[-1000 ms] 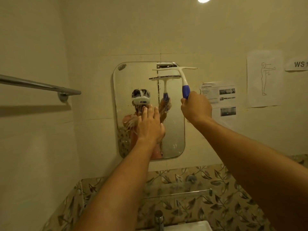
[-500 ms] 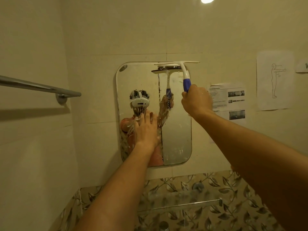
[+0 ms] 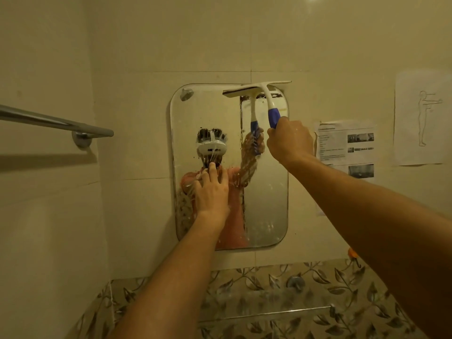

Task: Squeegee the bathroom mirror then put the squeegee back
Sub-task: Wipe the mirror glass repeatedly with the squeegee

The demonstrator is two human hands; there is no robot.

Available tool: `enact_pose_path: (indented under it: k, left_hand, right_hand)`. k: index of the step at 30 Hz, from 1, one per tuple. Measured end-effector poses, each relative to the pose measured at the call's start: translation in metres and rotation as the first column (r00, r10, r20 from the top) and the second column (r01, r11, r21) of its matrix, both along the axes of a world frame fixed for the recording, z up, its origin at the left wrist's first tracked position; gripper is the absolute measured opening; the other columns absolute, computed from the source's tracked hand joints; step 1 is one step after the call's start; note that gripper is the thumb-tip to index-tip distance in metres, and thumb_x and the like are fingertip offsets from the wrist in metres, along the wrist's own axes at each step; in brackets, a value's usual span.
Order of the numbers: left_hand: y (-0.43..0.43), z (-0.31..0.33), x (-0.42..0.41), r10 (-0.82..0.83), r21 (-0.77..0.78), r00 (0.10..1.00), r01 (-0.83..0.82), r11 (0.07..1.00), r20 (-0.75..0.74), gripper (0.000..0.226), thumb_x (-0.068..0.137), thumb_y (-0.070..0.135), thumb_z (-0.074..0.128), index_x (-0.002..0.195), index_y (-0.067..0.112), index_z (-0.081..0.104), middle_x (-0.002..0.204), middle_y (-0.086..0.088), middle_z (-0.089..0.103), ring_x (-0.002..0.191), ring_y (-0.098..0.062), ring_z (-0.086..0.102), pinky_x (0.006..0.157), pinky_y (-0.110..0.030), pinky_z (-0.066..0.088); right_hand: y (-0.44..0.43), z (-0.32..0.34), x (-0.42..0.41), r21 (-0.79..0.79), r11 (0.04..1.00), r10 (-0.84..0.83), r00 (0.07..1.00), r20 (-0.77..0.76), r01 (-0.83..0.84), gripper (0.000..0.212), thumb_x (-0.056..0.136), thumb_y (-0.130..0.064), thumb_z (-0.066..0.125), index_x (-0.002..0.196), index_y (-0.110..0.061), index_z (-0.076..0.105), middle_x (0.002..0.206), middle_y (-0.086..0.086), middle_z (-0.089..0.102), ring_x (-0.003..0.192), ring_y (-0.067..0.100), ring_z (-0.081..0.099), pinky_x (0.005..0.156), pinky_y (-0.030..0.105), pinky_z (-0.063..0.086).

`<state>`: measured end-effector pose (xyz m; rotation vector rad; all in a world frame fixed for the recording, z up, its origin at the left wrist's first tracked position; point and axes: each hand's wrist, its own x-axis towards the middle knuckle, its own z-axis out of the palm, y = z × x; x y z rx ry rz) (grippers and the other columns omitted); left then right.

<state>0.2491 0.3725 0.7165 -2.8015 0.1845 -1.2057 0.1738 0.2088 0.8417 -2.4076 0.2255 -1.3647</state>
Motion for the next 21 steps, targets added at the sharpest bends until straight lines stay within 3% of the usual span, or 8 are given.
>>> enact_pose_path:
  k: [4,21]
  left_hand:
    - [-0.002,0.001,-0.002,0.005,0.005,1.000,-0.005,1.000,0.022,0.112,0.075,0.043,0.083,0.159,0.021,0.013,0.161,-0.018,0.010,0.140,-0.037,0.028,0.109,-0.051,0.035]
    - [-0.007,-0.001,-0.001,-0.004,-0.031,0.997,0.006,0.999,0.079,0.097,0.080,0.027,0.079,0.157,0.020,0.022,0.160,-0.021,0.013,0.141,-0.040,0.027,0.110,-0.052,0.037]
  right_hand:
    - [-0.001,-0.003,0.005,-0.009,1.000,-0.004,1.000,-0.013,0.004,0.038,0.101,-0.026,0.058,0.134,-0.009,0.051,0.102,0.009,0.057,0.085,0.023,0.059,0.068,0.034,0.045]
    - [-0.009,-0.023,0.015,0.011,1.000,0.008,0.999,-0.045,-0.008,0.043,0.100,-0.027,0.059,0.136,-0.007,0.047,0.106,0.010,0.058,0.085,0.021,0.058,0.068,0.033,0.043]
